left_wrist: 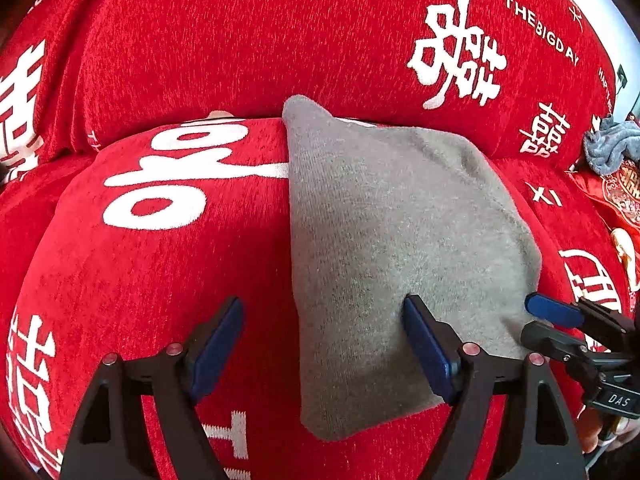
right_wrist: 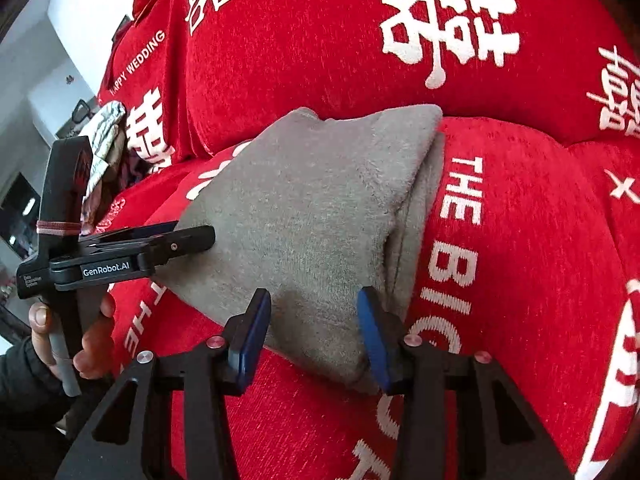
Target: Fold small clothes
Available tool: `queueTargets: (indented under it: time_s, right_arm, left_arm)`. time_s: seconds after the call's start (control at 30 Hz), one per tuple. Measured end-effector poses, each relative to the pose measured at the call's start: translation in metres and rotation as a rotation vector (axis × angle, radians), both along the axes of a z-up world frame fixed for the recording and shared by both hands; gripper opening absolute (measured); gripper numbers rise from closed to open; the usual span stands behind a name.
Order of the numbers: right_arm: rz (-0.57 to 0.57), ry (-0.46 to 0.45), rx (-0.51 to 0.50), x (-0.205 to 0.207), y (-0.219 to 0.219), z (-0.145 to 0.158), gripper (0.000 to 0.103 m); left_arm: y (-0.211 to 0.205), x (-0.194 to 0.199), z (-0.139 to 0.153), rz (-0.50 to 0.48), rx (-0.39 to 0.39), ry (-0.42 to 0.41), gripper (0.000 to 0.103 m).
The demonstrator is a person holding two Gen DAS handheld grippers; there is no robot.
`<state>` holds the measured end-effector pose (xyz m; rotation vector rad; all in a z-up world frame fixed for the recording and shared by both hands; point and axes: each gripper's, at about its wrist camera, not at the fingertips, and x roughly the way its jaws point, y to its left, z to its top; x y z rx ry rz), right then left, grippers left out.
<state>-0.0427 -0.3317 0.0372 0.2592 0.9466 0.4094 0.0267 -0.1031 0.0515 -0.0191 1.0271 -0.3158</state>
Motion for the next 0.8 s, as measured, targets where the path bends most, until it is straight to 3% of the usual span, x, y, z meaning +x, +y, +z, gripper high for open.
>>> queueTargets:
  time_s: [0.13,0.23,0.37,0.47,0.57,0.67,0.8]
  right_arm:
    - [-0.023,-0.052,0.016,0.002,-0.006,0.026,0.055]
    - [-0.042,-0.081,0.02,0.025,-0.009,0.041,0.056]
    - [-0.02,-0.028,0.008,0.061,-0.001,0.027,0.056]
    - [-0.029,0.02,-0.008,0.077,-0.004,0.007,0.055]
    - [-0.038,-0.008,0.037,0.081,-0.011,0.017,0.056]
    - [-0.046,-0.025,0.026,0.096,-0.013,0.022,0.057]
    - [-0.054,0.079,0.021,0.137,-0.017,0.001,0.057]
  left_arm:
    - [-0.004,0.009,0.025,-0.004,-0.004,-0.047,0.082]
    - [-0.015,0.033,0.027,0.018,0.026,-0.026,0.082]
    - [-0.023,0.056,0.006,0.028,0.075,0.047,0.082]
    - [-0.018,0.06,0.001,0.031,0.052,0.065,0.09]
    - [-0.017,0.065,0.01,0.023,0.034,0.055,0.09]
    - [-0.029,0.083,0.009,0.027,0.077,0.053,0.09]
    - [-0.04,0.102,-0.006,0.017,0.084,0.105,0.09]
